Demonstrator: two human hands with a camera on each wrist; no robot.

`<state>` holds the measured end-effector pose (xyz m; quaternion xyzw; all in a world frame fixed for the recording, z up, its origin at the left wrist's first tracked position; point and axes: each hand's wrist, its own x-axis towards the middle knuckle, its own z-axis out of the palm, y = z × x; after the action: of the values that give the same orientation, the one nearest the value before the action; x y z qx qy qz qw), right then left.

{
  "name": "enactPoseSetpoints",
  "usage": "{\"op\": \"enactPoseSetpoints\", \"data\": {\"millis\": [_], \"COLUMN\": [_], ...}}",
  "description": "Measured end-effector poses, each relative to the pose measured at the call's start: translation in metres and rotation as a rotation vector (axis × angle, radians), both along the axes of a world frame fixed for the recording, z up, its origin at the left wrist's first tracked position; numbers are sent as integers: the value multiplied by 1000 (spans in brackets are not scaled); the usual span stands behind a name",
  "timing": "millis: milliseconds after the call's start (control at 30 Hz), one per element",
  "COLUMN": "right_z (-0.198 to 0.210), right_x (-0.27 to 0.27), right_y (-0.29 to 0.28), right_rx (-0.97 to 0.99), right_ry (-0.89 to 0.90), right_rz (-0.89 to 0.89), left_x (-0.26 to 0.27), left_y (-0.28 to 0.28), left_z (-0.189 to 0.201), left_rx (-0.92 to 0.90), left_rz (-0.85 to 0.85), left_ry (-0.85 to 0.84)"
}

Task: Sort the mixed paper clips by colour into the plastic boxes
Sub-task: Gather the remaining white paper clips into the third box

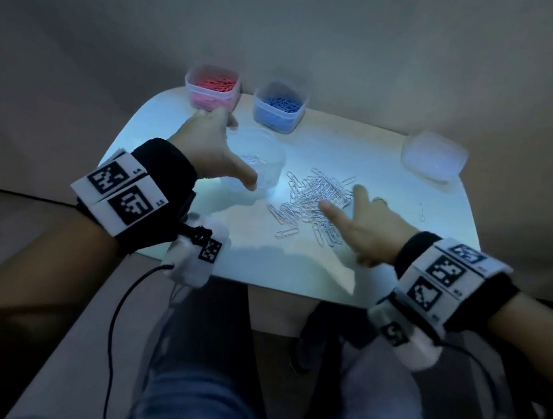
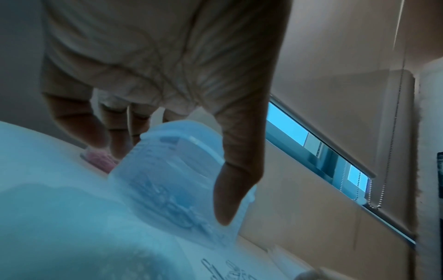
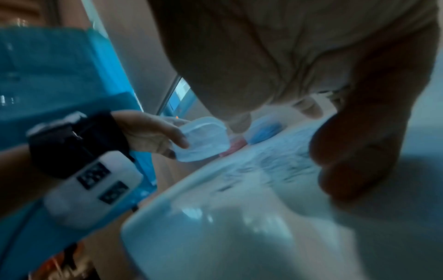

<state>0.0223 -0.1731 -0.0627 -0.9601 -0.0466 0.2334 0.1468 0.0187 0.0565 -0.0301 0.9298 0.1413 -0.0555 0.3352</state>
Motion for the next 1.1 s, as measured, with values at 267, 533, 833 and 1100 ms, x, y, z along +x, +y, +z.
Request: {"op": "enactPoseSetpoints", "data": {"millis": [267, 533, 833, 1100], "right_z": [10, 0, 5, -21], "right_x": [19, -24, 21, 21], "right_y": [37, 60, 17, 28], "right_rx": [201, 204, 112, -186], "right_ry": [-114, 98, -297, -271], "right_rz": [-83, 437, 144, 316], "left_x": [-5, 0, -1, -1], "left_y": [4, -1, 0, 0], "left_z": [0, 0, -3, -2], "left_rx": [146, 145, 194, 204], "left_rz": [10, 11, -7, -21], "left_ry": [-73, -116, -93, -64]}}
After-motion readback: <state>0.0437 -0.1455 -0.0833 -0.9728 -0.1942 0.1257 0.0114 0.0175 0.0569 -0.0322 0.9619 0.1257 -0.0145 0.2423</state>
